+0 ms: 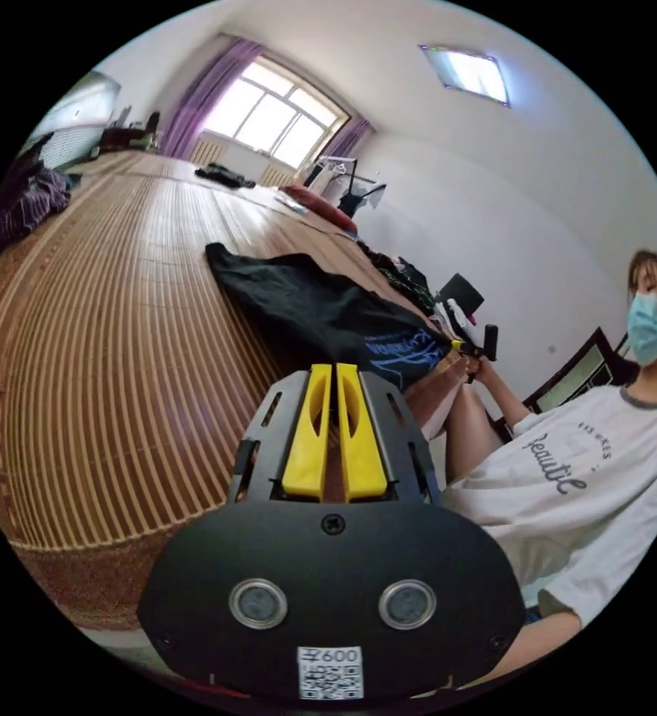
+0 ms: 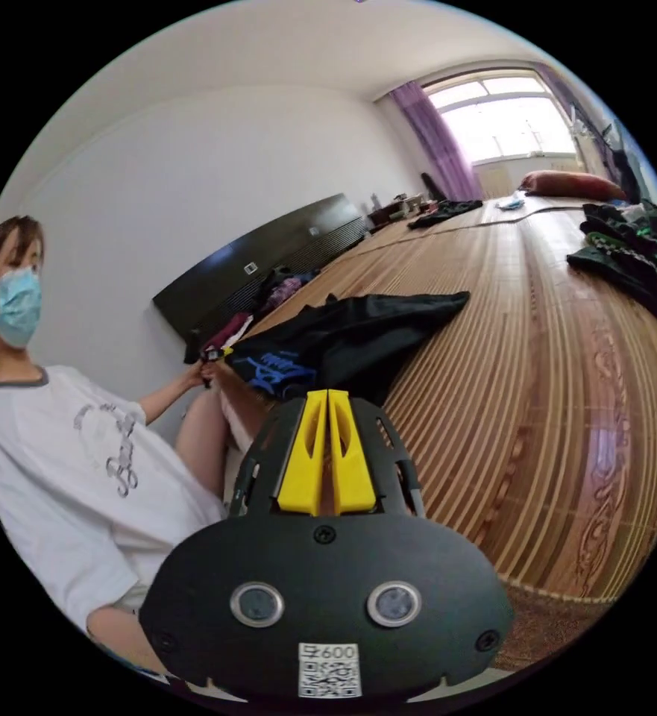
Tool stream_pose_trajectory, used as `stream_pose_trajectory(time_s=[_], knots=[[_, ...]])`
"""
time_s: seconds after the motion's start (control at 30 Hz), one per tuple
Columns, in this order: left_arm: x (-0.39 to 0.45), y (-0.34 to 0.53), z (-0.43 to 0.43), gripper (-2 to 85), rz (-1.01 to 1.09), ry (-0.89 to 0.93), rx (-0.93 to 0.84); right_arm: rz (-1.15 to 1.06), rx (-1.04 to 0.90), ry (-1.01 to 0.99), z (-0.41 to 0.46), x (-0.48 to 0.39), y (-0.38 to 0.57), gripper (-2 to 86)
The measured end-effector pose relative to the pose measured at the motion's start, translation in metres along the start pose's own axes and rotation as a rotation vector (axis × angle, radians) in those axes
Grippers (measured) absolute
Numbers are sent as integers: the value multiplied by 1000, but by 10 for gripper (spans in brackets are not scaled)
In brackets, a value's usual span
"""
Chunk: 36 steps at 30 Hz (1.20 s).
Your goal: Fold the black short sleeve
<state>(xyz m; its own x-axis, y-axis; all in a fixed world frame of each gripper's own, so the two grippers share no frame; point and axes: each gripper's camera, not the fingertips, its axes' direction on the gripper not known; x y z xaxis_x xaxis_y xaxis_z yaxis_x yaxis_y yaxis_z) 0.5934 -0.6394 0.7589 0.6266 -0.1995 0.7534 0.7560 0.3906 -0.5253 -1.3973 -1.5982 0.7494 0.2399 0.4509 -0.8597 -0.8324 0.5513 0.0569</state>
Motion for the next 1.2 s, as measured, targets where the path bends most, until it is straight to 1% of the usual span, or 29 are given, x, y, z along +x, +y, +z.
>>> stream_pose_trajectory(time_s=[0.03, 0.1, 0.17, 0.2, 0.23, 0.27, 0.3, 0.33, 0.37, 0.43, 0.47, 0.53, 0.63, 0.7, 0.77, 0.8, 0.87, 0.93, 1.0, 1.03, 1.13, 1.17, 1.2], knots=[[-3, 13, -13, 13, 36, 10, 29, 28, -70, 4, -1, 7, 14, -9], [-8, 26, -16, 13, 71, -5, -60, 44, -157, 19, 0, 13, 32, -8], [-18, 44, 0, 14, 49, -39, -302, 37, -215, 71, -4, 12, 42, -8], [-21, 50, 4, 15, 45, -41, -337, 48, -249, 91, -2, 13, 44, -8], [-27, 65, 7, 16, 29, -34, -355, 77, -328, 108, 4, 20, 48, -7], [-37, 79, 5, 19, 2, -20, -319, 110, -395, 79, 10, 28, 53, -6], [-43, 87, 3, 21, -18, -10, -291, 137, -414, 61, 13, 35, 55, -5], [-59, 100, -1, 27, -81, 36, -251, 181, -414, 41, 15, 47, 61, -3], [-77, 113, -2, 35, -147, 110, -232, 197, -366, 40, 12, 59, 67, 1], [-97, 132, -5, 52, -210, 150, -201, 268, -296, 35, 5, 81, 77, 15], [-102, 143, -10, 59, -203, 124, -184, 329, -263, 4, -1, 97, 85, 35], [-105, 156, -14, 70, -186, 59, -180, 340, -184, -32, -12, 108, 102, 48], [-118, 173, -4, 83, -210, 69, -168, 333, -116, -26, -11, 120, 125, 49], [-127, 181, 17, 80, -208, 84, -214, 351, -145, -43, 7, 133, 137, 44], [-135, 195, 42, 57, -188, 75, -237, 316, -263, 30, 45, 143, 154, 17], [-137, 200, 46, 49, -187, 61, -238, 298, -276, 61, 51, 143, 159, 7], [-139, 224, 54, 28, -160, 3, -212, 285, -183, 115, 50, 147, 186, -4], [-142, 250, 61, 20, -142, 2, -198, 376, -115, 103, 46, 167, 218, -7], [-146, 280, 70, 16, -143, -8, -206, 414, -105, 112, 52, 184, 252, -8], [-151, 301, 70, 14, -149, -39, -185, 415, -113, 153, 60, 191, 274, -8], [-163, 352, 47, 12, -222, -243, -127, 470, -48, 267, 60, 204, 320, -8], [-147, 363, 46, 13, -151, -352, -171, 463, -22, 369, 58, 200, 336, -8], [-135, 367, 48, 15, -93, -421, -193, 448, -13, 434, 57, 195, 342, -8]])
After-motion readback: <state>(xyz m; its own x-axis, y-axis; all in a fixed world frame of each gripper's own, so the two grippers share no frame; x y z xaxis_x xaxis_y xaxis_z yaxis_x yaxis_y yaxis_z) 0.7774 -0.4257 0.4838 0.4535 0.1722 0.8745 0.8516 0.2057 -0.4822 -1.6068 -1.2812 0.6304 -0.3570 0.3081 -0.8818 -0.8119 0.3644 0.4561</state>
